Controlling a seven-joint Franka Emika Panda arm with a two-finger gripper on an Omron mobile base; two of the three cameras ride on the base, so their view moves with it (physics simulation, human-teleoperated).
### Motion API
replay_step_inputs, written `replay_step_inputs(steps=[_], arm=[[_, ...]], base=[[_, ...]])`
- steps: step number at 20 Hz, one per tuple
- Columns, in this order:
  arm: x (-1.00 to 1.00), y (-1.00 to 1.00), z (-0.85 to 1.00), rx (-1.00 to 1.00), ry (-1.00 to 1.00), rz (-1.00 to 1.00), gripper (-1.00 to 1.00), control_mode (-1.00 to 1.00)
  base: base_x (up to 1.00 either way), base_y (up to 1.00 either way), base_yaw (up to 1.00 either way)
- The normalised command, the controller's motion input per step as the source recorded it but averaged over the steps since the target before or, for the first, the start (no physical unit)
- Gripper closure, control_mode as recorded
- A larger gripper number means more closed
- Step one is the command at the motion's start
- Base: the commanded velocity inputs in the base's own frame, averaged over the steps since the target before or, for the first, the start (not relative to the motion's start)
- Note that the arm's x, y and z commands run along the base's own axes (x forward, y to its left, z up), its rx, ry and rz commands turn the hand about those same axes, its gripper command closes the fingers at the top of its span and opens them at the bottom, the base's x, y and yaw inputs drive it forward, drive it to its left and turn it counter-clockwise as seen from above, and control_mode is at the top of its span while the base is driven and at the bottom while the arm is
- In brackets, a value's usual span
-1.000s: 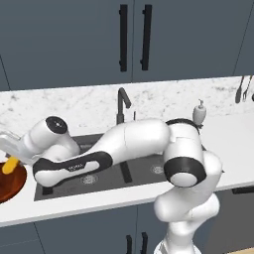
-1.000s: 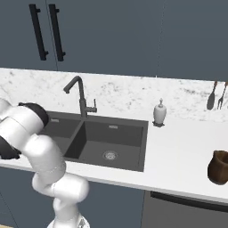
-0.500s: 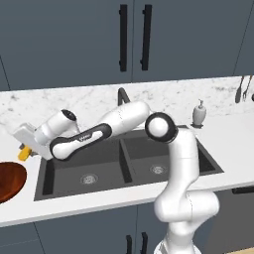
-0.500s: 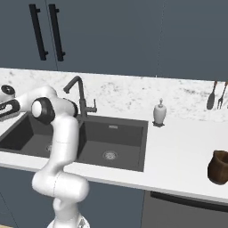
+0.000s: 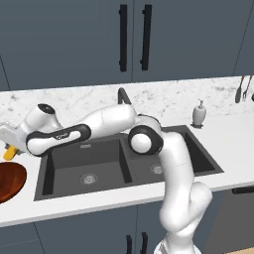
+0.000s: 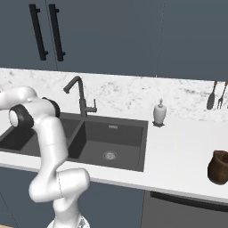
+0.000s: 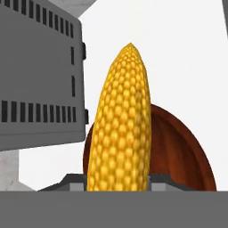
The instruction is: Pick the corn from the sink and place it in the bowl. Then pick the bowl and place it in the microwave. Then close the microwave door and press the start button.
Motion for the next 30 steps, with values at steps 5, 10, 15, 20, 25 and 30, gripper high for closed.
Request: replay_step_inputs(steps=[5, 10, 15, 20, 25, 30], arm=[[-0.33, 0.14, -0.55, -0.15, -0.05, 0.00, 1.00, -1.00], [0.00, 0.54, -0.22, -0.14, -0.04, 0.00, 1.00, -1.00], [0.02, 0.46, -0.03, -0.08, 0.00, 0.00, 1.00, -1.00], [0.00, 0.22, -0.35, -0.08, 0.00, 0.00, 1.00, -1.00], [0.00, 0.00, -0.45, -0.07, 0.00, 0.00, 1.00, -1.00], [0.00, 0.00, -0.51, -0.07, 0.00, 0.00, 1.00, -1.00]], base=[[0.00, 0.00, 0.00], [0.00, 0.00, 0.00], [0.00, 0.00, 0.00], [0.00, 0.00, 0.00], [0.00, 0.00, 0.00], [0.00, 0.00, 0.00]])
